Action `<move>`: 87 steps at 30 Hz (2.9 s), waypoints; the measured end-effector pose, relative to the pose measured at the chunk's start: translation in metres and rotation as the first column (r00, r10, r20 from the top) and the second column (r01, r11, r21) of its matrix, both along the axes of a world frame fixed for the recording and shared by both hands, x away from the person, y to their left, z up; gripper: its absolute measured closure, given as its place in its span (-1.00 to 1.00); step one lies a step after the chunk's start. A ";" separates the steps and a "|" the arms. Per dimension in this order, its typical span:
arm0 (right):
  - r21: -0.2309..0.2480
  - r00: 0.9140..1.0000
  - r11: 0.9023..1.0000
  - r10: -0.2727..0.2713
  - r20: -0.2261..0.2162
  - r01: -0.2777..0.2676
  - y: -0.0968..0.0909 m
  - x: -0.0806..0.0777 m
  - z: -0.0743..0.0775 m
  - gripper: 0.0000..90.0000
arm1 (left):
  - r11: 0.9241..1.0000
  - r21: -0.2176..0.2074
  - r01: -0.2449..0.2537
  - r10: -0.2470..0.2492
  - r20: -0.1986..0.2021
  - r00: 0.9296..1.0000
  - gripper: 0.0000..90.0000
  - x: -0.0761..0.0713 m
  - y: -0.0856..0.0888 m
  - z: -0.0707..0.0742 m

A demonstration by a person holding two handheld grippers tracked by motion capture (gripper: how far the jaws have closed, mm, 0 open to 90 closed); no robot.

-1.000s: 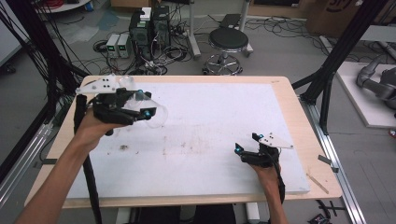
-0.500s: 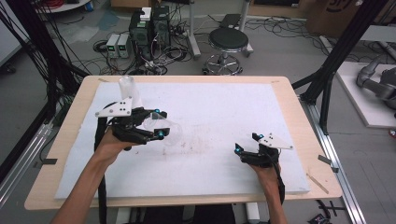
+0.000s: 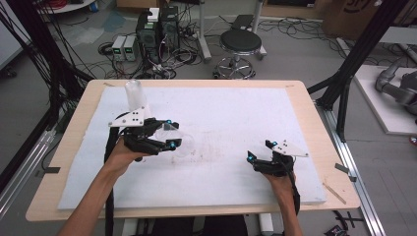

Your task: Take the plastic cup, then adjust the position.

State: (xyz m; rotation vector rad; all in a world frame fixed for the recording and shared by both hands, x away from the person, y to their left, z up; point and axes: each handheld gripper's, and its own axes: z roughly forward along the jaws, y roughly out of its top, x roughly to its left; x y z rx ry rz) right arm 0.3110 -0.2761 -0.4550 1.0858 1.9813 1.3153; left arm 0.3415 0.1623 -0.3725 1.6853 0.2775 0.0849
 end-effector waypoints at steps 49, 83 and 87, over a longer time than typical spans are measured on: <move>0.109 0.728 0.720 0.680 0.084 -0.685 0.055 0.019 0.082 -0.64 | 0.996 -0.073 0.053 -0.051 0.031 0.998 -0.11 -0.004 -0.021 0.000; 0.089 0.572 0.567 0.818 0.060 -0.819 0.137 0.035 0.084 -0.63 | 0.991 -0.085 0.108 -0.104 0.048 0.993 -0.11 -0.011 -0.051 0.004; 0.084 0.561 0.556 0.826 0.048 -0.827 0.142 0.034 0.083 -0.56 | 0.990 -0.083 0.111 -0.107 0.046 0.993 -0.11 -0.011 -0.052 0.004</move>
